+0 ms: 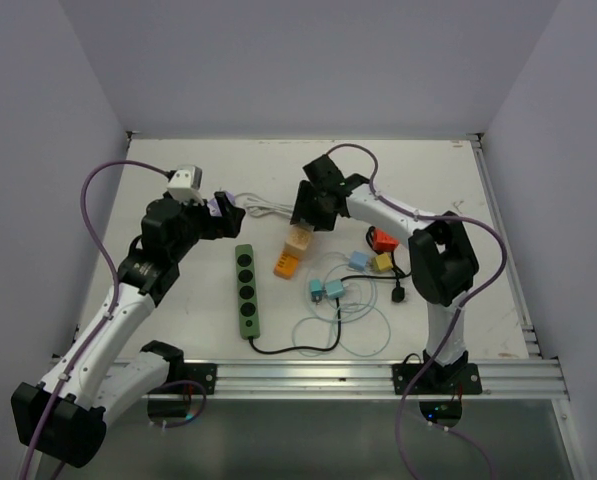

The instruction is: Pull the plug off the socket

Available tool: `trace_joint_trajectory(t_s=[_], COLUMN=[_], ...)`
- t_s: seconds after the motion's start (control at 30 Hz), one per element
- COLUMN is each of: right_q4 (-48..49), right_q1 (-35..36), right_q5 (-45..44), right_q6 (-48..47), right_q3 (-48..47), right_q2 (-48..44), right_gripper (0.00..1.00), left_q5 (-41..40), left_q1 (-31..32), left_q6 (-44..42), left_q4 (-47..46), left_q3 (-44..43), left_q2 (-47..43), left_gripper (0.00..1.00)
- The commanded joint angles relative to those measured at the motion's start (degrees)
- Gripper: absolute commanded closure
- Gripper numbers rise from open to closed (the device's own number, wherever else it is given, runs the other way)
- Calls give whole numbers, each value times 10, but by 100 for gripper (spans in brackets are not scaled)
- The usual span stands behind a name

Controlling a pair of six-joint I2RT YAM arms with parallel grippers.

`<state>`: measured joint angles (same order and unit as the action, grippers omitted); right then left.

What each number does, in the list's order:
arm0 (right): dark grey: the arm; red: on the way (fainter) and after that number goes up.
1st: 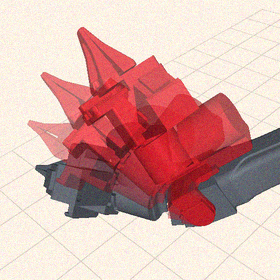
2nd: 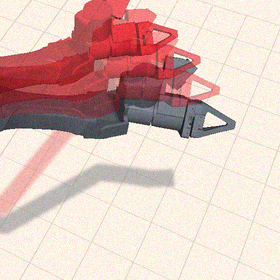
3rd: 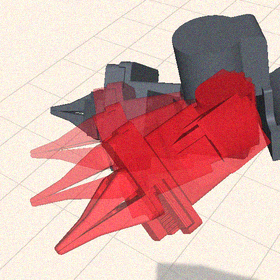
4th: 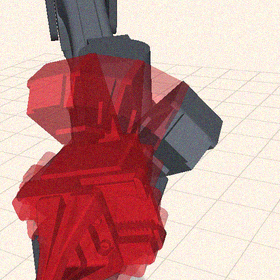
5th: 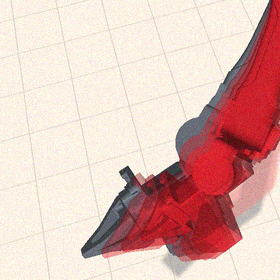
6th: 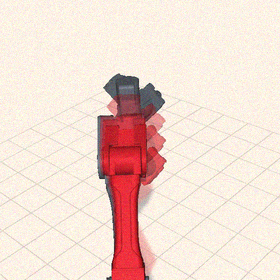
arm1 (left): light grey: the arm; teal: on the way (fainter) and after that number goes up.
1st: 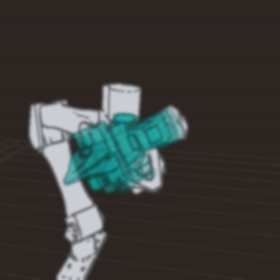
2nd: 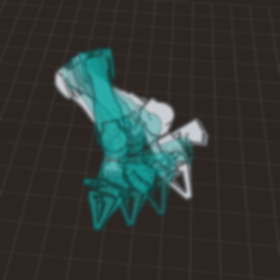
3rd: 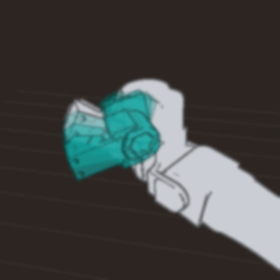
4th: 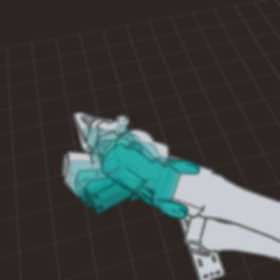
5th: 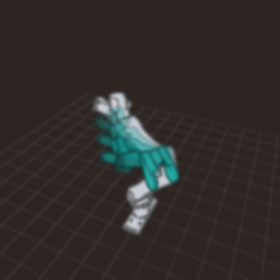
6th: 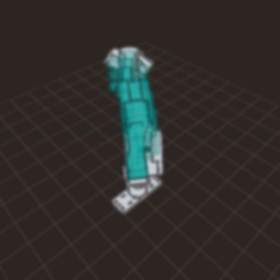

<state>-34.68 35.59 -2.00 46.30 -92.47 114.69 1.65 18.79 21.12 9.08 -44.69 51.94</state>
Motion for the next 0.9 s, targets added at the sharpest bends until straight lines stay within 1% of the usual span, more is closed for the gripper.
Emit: trace_joint_trajectory(t_s=[0.0,0.2,0.27,0.33,0.37,0.4,0.43,0.47,0.5,0.6,0.67,0.73,0.87], right_q4=[151,217,224,174,115,83,49,14,-44,-129,-172,-191,-189], right_q1=[-12,-29,-33,-33,-29,-27,-28,-28,-27,-26,-21,-20,-19], right_q5=[94,136,131,84,68,50,22,6,-5,-32,-42,-42,-29], right_q6=[-19,-10,-2,-24,-33,-45,-49,-53,-62,-72,-75,-82,-83], right_q3=[37,102,123,98,82,64,22,-2,-43,-96,-137,-165,-162], right_q2=[-69,-87,-91,-87,-84,-78,-72,-56,-49,-23,-2,11,11], right_gripper=[100,100,100,100,100,100,100,100,100,100,100,100,100], left_q5=[-10,-14,-11,-9,-7,-7,-6,-7,-9,-14,-14,-14,-14], left_q1=[3,3,3,3,3,3,3,3,3,3,3,3,3], left_q6=[-20,-23,-23,-23,-23,-22,-23,-24,-24,-26,-27,-27,-28], left_q4=[2,4,4,3,3,3,4,4,4,5,6,7,7], left_q3=[-17,-16,-15,-15,-15,-16,-16,-16,-16,-17,-17,-17,-17], left_q2=[0,6,11,15,17,18,18,18,18,17,17,17,18], left_gripper=[0,0,1,0,0,1,0,0,1,1,1,1,0])
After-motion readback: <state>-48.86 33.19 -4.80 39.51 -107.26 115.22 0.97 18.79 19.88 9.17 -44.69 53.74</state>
